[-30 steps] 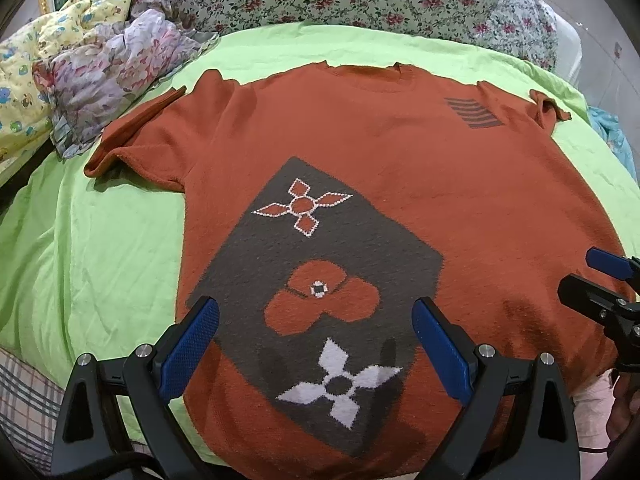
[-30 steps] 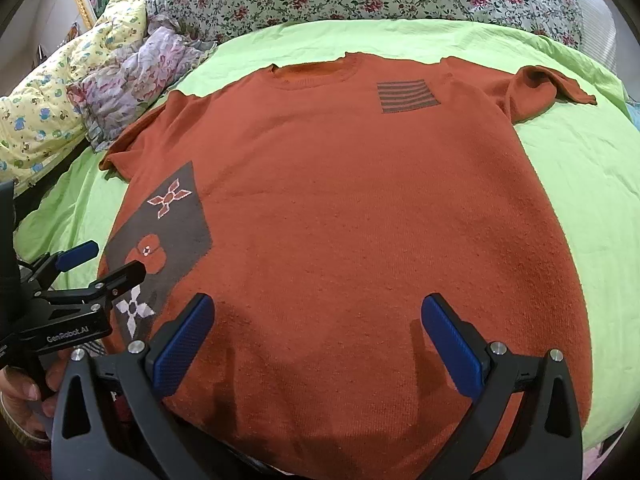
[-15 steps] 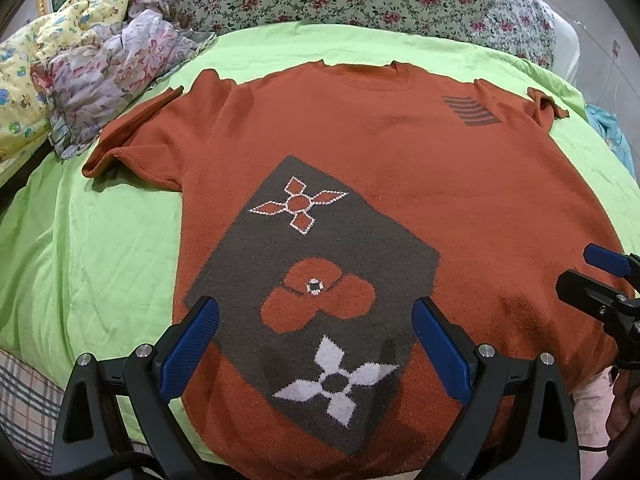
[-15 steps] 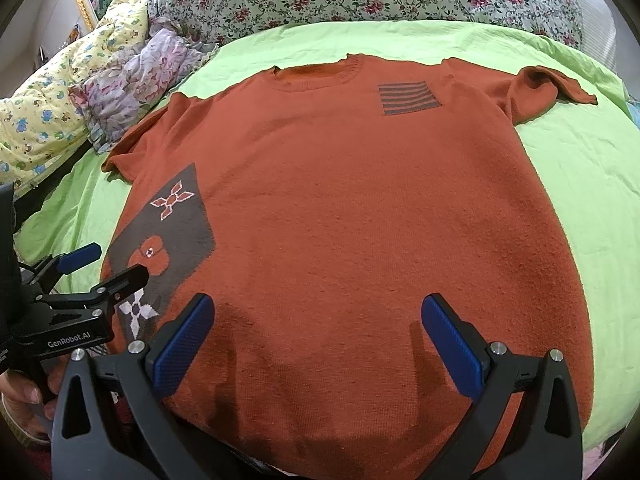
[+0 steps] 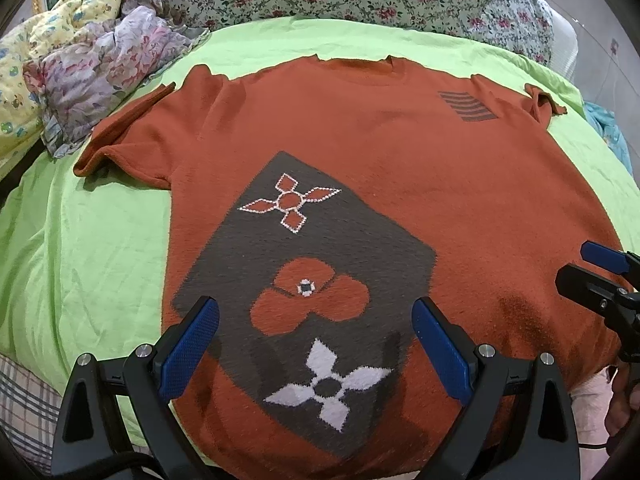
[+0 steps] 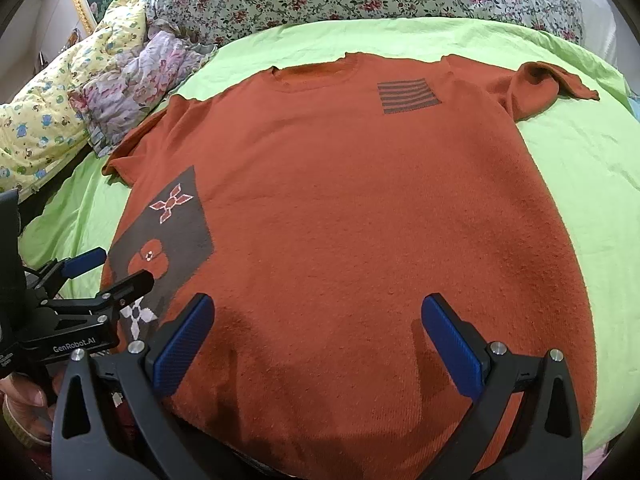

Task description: Fold small clothes

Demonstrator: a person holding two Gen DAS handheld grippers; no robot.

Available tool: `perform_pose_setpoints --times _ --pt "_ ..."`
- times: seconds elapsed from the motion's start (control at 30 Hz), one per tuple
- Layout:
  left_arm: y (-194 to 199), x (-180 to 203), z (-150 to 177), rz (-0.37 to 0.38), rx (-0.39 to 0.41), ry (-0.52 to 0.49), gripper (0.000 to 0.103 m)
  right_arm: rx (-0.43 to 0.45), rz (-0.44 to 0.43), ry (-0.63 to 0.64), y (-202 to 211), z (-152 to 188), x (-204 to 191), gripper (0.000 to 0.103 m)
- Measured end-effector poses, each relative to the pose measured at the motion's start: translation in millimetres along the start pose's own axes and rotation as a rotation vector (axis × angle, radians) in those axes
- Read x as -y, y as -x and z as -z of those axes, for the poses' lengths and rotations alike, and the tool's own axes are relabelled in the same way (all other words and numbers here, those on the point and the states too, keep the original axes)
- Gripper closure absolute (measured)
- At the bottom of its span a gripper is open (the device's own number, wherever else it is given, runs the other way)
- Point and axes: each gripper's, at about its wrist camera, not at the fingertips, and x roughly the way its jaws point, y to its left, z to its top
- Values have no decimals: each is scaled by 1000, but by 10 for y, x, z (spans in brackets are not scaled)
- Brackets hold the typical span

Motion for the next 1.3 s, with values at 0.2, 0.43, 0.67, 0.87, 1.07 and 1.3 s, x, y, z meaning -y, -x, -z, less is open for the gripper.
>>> perform_pose_setpoints --times 0.2,0.43,0.67,0.87,1.07,1.3 --pt "-59 17 -10 51 -21 17 5 -6 -10 -22 -45 -23 76 0" --pt "-85 87 -84 77 -5 -5 5 -8 -28 -51 -58 -54 167 0" --pt "-100 80 -236 120 27 -6 4 44 -16 -65 69 -230 345 0" --pt "-191 3 -551 99 44 -4 4 86 24 -135 172 -568 920 0" --pt "-396 -78 -961 75 47 -1 4 150 56 -265 239 -1033 1729 0" --pt "-698 -67 -1432 70 27 11 4 174 107 -511 41 -1540 2887 6"
